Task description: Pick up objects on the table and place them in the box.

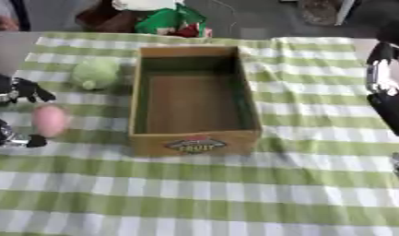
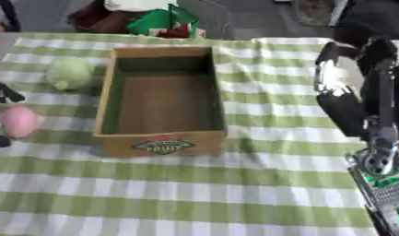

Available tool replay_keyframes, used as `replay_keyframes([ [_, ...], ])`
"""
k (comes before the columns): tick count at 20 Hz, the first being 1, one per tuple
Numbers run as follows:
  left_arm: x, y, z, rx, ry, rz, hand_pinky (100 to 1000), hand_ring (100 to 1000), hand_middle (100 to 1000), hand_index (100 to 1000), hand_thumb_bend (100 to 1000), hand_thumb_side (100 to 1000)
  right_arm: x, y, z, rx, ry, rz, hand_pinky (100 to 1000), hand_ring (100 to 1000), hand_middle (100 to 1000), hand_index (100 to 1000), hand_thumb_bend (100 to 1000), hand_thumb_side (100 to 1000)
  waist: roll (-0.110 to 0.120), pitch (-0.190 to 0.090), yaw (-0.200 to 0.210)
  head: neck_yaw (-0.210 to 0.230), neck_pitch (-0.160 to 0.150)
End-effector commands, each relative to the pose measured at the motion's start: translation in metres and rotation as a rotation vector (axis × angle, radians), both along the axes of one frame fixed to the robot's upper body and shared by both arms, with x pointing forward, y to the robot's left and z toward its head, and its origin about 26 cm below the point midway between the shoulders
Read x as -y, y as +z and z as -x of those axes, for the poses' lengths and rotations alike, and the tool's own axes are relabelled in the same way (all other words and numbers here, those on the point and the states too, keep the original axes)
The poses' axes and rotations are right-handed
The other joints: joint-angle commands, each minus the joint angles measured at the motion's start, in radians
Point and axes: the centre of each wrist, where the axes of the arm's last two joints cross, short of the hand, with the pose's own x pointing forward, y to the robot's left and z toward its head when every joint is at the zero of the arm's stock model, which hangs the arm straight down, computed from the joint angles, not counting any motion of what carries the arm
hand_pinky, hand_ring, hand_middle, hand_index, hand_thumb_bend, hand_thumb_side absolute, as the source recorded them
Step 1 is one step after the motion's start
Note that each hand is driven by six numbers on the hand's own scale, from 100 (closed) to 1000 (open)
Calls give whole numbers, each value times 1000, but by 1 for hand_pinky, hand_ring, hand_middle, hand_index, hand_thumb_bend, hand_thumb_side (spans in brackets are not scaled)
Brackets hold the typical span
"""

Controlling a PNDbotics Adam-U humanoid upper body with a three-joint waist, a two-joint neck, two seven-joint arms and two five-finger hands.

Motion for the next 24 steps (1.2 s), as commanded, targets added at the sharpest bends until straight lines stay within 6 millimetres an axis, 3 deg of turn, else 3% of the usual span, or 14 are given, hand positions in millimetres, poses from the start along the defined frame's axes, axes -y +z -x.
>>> replay_keyframes([
  [1, -2, 10, -2, -75, -101, -199, 664, 785, 801, 945, 590, 799, 1, 8, 2, 23, 8, 14, 752, 786, 730, 815, 100, 498, 1, -16, -2, -7, -9],
  [11, 9, 3, -5, 17, -77, -235, 635, 758, 749, 900, 503, 794, 1, 7, 2, 17, 11, 14, 754, 787, 730, 812, 100, 497, -2, -12, -3, -8, -13],
  [13, 9, 2, -6, 35, -69, -241, 604, 746, 735, 892, 413, 770, 1, 6, 2, 16, 12, 13, 754, 787, 730, 812, 100, 496, -2, -12, -2, -9, -15],
  [16, 10, 1, -7, 70, -56, -247, 603, 747, 743, 906, 387, 776, 0, 6, 2, 14, 14, 13, 754, 787, 730, 811, 100, 497, -2, -11, -2, -9, -18],
  [19, 13, 4, -6, 119, -38, -257, 607, 746, 742, 922, 325, 728, 0, 6, 2, 13, 15, 14, 754, 787, 729, 811, 100, 498, -3, -10, -4, -10, -19],
  [20, 14, 4, -6, 131, -33, -257, 567, 718, 712, 904, 239, 656, 0, 6, 2, 13, 16, 14, 754, 788, 730, 808, 100, 499, -3, -10, -4, -10, -21],
  [21, 15, 2, -7, 141, -29, -254, 513, 675, 679, 879, 132, 529, 0, 6, 2, 13, 16, 14, 755, 788, 730, 807, 100, 500, -4, -9, -4, -10, -22],
  [23, 14, -3, -9, 160, -31, -231, 414, 597, 632, 827, 100, 266, 0, 6, 2, 13, 16, 13, 755, 788, 730, 806, 100, 501, -4, -9, -5, -11, -23],
  [24, 13, -6, -10, 170, -34, -212, 390, 580, 621, 813, 100, 185, 0, 6, 2, 13, 16, 12, 755, 788, 730, 806, 100, 501, -4, -9, -5, -11, -23],
])
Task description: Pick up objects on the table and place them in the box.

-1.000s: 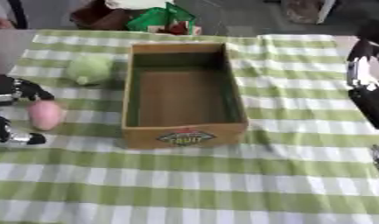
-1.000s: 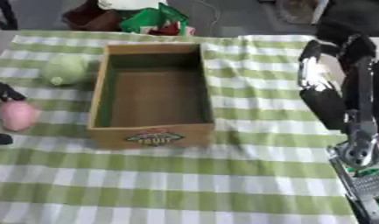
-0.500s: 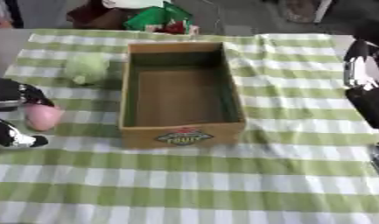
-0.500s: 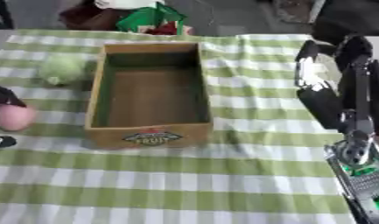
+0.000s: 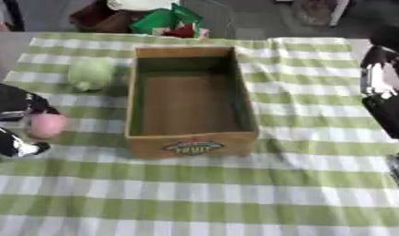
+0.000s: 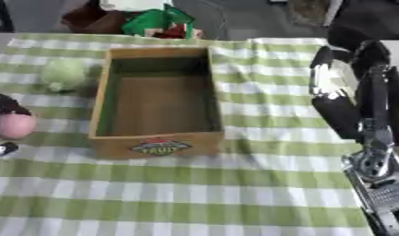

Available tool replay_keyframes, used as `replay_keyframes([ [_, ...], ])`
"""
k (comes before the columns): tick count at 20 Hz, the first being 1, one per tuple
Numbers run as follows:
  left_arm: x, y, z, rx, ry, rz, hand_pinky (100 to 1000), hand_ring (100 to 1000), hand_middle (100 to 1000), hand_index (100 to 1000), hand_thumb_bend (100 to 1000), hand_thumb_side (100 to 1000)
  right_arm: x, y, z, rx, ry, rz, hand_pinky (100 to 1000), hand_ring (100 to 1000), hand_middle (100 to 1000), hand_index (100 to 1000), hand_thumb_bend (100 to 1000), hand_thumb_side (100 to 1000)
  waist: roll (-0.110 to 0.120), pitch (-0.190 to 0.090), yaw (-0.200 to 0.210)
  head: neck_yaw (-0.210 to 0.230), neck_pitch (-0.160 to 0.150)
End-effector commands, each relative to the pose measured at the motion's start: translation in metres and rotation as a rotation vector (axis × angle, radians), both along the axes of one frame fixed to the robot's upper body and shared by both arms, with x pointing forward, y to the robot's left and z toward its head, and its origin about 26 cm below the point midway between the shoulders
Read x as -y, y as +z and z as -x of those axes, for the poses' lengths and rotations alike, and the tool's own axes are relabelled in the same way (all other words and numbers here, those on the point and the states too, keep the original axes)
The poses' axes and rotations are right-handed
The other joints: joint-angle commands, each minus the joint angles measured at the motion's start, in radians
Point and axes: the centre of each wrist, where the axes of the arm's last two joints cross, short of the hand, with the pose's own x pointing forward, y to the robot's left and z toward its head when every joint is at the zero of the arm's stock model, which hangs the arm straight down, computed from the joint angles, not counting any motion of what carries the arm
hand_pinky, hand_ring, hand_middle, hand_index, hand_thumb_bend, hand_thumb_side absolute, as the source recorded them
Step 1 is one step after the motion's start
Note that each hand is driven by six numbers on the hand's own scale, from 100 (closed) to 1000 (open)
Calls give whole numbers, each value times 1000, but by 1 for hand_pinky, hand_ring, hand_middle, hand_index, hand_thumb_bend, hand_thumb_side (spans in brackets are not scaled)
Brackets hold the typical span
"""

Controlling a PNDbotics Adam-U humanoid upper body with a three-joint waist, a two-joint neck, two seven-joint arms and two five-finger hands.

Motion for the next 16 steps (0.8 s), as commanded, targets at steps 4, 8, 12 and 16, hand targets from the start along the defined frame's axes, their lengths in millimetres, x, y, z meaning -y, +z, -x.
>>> replay_keyframes([
  [4, -8, 1, -4, 64, -15, 44, 346, 548, 605, 793, 100, 125, 0, 7, 2, 21, 6, 5, 755, 788, 730, 806, 100, 501, 1, -14, -1, -3, -14],
  [8, -7, 0, -5, 116, -40, 110, 170, 426, 489, 646, 100, 189, 1, 6, 2, 19, 5, 4, 756, 788, 730, 805, 100, 498, 0, -15, -2, -6, -15],
  [12, -8, -2, -4, 205, -42, 199, 116, 384, 443, 463, 100, 220, 1, 6, 2, 18, 5, 3, 756, 787, 727, 804, 100, 496, 0, -16, -2, -9, -17],
  [16, -11, -2, -3, 285, -36, 269, 100, 358, 411, 348, 100, 263, 1, 6, 2, 15, 5, 3, 756, 787, 727, 804, 100, 493, 0, -16, -2, -11, -16],
])
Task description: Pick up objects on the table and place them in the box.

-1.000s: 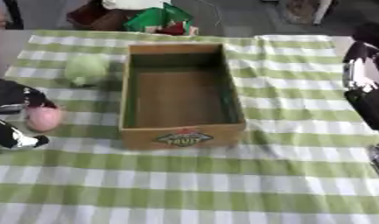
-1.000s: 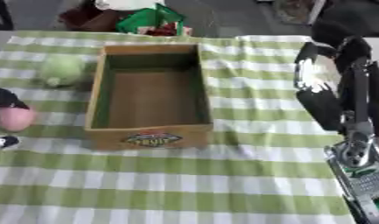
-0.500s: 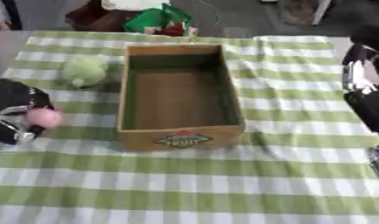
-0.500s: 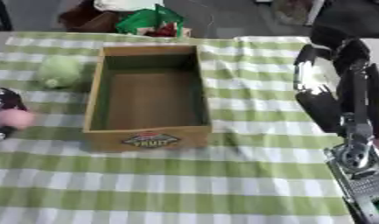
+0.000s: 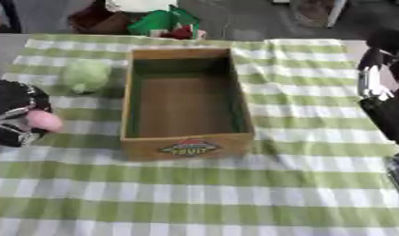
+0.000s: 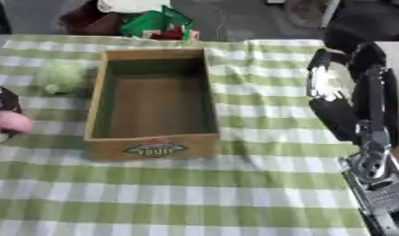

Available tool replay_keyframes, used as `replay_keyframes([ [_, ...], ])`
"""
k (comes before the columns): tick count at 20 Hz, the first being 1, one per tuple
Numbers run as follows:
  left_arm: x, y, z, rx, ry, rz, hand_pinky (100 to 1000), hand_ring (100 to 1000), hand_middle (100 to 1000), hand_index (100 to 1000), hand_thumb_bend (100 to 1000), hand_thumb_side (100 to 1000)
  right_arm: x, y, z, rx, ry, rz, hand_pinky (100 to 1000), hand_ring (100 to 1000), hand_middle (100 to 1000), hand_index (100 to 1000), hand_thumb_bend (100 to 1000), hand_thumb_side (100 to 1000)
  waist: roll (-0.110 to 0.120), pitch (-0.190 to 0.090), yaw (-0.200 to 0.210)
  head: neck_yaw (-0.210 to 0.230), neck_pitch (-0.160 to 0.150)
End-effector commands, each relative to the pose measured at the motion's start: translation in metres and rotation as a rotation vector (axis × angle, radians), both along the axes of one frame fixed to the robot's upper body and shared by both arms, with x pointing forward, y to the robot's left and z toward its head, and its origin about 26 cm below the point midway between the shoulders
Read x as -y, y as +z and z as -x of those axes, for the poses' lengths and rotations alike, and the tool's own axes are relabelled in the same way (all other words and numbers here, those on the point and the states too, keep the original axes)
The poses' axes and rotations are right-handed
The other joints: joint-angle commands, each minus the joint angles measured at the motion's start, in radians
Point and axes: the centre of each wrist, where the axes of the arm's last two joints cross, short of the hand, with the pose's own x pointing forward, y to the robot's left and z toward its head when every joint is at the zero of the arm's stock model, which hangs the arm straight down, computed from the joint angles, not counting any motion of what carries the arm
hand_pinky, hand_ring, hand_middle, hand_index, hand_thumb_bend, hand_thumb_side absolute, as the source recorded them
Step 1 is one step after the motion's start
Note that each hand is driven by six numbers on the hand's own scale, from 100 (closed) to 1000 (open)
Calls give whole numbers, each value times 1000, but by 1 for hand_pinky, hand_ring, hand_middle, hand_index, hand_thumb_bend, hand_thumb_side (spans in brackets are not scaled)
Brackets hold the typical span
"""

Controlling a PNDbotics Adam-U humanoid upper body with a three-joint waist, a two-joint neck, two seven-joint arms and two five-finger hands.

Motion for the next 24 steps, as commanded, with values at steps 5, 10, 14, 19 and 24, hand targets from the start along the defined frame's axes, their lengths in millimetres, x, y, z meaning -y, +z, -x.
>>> replay_keyframes([
  [5, -10, 29, 8, 164, 13, 104, 100, 341, 406, 321, 100, 283, 2, 7, 2, 17, 2, 13, 757, 788, 727, 804, 100, 493, 3, -17, 1, -13, -4],
  [10, -9, 47, 16, 220, 16, 158, 100, 329, 390, 313, 100, 268, 2, 7, 2, 19, 1, 14, 757, 788, 728, 804, 100, 491, 4, -19, 2, -21, 4],
  [14, 6, 73, 22, 276, -29, 213, 100, 323, 381, 308, 100, 277, 3, 8, 2, 26, -3, 13, 757, 788, 728, 804, 100, 492, 5, -24, 1, -43, 20],
  [19, 33, 96, 24, 299, -104, 252, 100, 310, 367, 298, 100, 283, 2, 10, 1, 31, 6, 15, 757, 788, 728, 805, 100, 493, 9, -27, -6, -39, 22],
  [24, 40, 105, 23, 288, -119, 282, 100, 309, 366, 297, 100, 285, 2, 10, 1, 30, 7, 17, 757, 788, 728, 804, 100, 493, 11, -28, -7, -33, 19],
])
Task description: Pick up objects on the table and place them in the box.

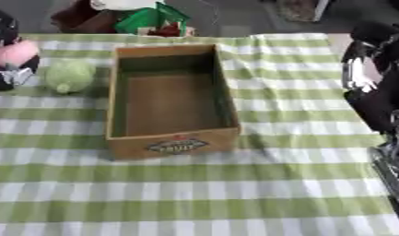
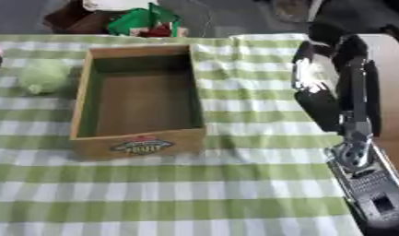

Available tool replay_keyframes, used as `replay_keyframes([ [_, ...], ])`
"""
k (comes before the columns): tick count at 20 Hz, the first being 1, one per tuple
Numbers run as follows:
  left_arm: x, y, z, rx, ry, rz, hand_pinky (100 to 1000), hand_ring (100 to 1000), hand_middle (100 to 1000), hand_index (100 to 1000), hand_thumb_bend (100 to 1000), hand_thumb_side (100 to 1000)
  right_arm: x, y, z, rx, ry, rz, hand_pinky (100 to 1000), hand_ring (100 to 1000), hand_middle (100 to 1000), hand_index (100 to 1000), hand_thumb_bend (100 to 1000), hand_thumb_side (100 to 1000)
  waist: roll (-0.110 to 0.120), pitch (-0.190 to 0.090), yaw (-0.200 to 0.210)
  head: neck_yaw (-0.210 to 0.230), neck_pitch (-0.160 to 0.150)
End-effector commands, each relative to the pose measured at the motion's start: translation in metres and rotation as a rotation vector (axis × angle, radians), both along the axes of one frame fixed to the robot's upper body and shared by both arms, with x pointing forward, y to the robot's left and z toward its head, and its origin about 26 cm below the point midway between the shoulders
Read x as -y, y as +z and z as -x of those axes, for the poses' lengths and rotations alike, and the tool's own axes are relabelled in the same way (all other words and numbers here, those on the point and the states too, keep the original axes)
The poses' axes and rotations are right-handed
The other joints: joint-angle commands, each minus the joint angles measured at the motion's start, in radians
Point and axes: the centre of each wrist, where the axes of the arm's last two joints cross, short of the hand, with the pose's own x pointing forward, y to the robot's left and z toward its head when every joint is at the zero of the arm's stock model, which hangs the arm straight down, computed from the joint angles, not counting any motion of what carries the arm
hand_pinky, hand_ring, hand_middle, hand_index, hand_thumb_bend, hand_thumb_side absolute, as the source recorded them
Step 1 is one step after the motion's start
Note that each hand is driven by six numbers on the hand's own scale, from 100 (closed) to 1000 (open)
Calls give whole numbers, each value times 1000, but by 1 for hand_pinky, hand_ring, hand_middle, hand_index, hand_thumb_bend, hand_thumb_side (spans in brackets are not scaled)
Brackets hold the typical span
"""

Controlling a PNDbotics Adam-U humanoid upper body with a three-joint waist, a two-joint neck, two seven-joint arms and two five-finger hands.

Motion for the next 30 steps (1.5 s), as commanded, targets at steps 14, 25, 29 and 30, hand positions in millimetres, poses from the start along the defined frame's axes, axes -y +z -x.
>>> replay_keyframes([
  [14, 81, 49, -9, -8, -210, 171, 100, 355, 318, 314, 100, 351, -2, 12, 0, 29, 29, 20, 757, 788, 729, 804, 100, 489, 5, -27, -28, 30, -10],
  [25, 181, 9, -13, -62, -345, 205, 100, 340, 302, 307, 100, 307, -5, 18, -2, 53, 48, 17, 756, 788, 730, 803, 100, 488, -3, -13, -47, 49, -31],
  [29, 201, -14, -13, -104, -335, 189, 100, 339, 301, 307, 100, 300, -6, 19, -3, 56, 53, 16, 757, 788, 730, 803, 100, 488, -4, -8, -50, 65, -42],
  [30, 204, -19, -13, -110, -330, 181, 100, 340, 301, 308, 100, 299, -6, 19, -3, 55, 54, 16, 757, 788, 730, 803, 100, 488, -4, -7, -51, 67, -43],
])
